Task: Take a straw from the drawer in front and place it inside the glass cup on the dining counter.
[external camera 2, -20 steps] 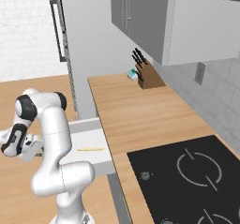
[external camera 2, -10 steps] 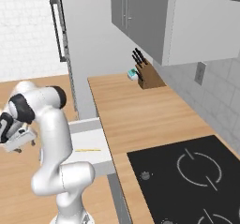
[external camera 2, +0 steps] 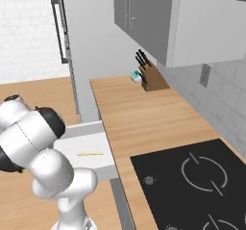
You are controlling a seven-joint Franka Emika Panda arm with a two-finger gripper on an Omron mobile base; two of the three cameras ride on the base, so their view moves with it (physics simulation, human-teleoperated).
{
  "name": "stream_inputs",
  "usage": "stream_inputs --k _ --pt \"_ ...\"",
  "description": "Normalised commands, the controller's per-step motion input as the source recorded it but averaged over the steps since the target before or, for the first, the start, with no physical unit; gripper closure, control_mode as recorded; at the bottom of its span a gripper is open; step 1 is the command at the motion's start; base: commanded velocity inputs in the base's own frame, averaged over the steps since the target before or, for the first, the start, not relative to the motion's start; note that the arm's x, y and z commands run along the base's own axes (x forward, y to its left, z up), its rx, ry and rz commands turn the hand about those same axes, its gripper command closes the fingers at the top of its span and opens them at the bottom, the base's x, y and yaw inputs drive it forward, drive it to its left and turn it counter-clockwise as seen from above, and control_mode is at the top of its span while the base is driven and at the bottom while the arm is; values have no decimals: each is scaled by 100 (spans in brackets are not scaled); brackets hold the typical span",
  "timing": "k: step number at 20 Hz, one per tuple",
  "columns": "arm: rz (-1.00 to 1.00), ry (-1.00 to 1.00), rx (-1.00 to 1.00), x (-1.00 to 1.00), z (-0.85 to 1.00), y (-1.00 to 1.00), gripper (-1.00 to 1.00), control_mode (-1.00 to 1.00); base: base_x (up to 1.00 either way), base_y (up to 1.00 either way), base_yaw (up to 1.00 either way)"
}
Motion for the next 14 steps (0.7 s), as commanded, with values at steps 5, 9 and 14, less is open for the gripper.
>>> stream_inputs --k 5,9,14 --pt "0 4 15 47 68 -84 -100 -100 0 0 0" --pt "0 4 1 54 -3 -55 -100 -100 0 0 0" --pt "0 0 -2 56 -55 -17 -100 -100 0 0 0"
